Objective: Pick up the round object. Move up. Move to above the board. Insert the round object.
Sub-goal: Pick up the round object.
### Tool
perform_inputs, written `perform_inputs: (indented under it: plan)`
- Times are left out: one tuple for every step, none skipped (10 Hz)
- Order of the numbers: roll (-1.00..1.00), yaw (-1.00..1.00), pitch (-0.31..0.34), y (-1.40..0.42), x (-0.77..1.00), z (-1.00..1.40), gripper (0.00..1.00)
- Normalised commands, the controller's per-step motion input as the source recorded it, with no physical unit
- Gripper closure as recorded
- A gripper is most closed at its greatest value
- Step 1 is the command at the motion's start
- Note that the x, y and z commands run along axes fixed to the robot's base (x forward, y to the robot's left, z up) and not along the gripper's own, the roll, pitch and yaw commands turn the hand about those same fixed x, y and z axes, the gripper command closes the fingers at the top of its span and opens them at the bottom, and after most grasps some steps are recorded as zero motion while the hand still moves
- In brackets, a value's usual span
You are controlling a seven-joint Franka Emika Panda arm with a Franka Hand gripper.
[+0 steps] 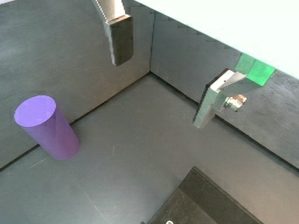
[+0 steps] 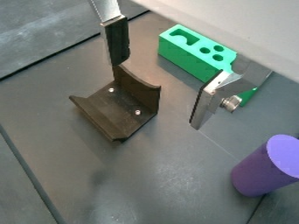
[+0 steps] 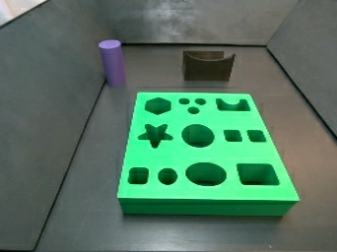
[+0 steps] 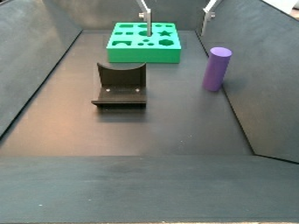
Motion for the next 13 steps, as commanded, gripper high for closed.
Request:
perform_inputs:
  plan:
    - [0.00, 0.00, -0.123, -0.09, -0.25, -0.16, 0.00]
    - [0.09, -0.09, -0.153, -0.42, -0.72, -0.24, 0.00]
    - [0.10, -0.06, -0.156, -0.37, -0.81, -0.15, 0.00]
    - [0.12, -0.03, -0.124, -0.34, -0.91, 0.00, 0.00]
    - [0.09, 0.00, -0.147, -0.32, -0.85, -0.02, 0.00]
    - [0.10, 0.00, -0.143, -0.30, -0.85, -0.11, 0.00]
    - [0.11, 0.00, -0.147, -0.31, -0.78, -0.26, 0.00]
    - [0.12, 0.00, -0.117, -0.31, -0.63, -0.37, 0.00]
    - [0.14, 0.00, -0.096, -0.32, -0.57, -0.44, 0.00]
    - [0.16, 0.00, -0.080, -0.29, -0.60, -0.45, 0.00]
    - [0.19, 0.00, -0.049, -0.24, -0.71, -0.45, 0.00]
    - [0.16, 0.00, -0.053, -0.22, -0.67, -0.43, 0.00]
    - [0.13, 0.00, -0.051, -0.22, -0.55, -0.47, 0.00]
